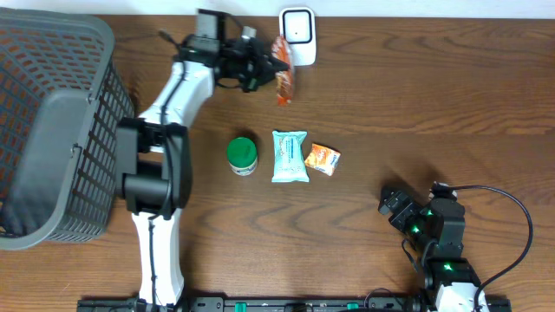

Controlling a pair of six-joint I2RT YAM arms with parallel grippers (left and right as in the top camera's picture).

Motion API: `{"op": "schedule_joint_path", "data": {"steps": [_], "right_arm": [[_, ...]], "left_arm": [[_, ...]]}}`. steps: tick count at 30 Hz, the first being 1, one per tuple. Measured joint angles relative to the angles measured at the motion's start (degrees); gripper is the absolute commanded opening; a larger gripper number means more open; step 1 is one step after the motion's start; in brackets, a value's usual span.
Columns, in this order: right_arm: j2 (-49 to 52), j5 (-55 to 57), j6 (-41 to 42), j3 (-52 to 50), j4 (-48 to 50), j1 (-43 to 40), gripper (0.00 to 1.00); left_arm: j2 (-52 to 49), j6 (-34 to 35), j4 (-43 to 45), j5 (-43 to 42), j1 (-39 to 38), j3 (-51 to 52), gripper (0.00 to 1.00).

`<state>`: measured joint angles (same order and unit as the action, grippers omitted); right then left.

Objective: Scan the item barcode
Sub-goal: 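Hold the red TOP bar's face against the white scanner with left gripper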

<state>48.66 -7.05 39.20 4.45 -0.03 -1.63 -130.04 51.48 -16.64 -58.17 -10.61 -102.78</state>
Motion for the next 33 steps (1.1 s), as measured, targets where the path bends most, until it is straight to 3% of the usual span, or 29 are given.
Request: {"op": "schedule_joint_path", "data": {"steps": [7,10,17,25,33], "right_arm": [[0.0,0.8,0.0,0.0,0.0,0.0,0.99],[0.0,1.0,0.0,0.0,-0.1,0.0,0.99],[0.0,1.4,0.0,0.0,-0.2,0.0,0.99],[0.0,1.5,0.0,0.0,-0.2,0.0,0.99],[0.0,1.5,0.0,0.0,-0.2,0.0,0.99]], "left_arm": [[0.0,-16.2,0.0,19.7,-8.4,0.0,0.07],[0.0,-21.3,0.0,32.0,-11.0,0.0,0.07],[0.0,-30.3,2.3,50.6,-12.0,0.0,0.08],[0.0,-34.1,9.7,56.2,-11.3,-0.1,0.07],[-4.0,-36.6,7.6,56.7,-11.3,-8.2,0.07]]}}
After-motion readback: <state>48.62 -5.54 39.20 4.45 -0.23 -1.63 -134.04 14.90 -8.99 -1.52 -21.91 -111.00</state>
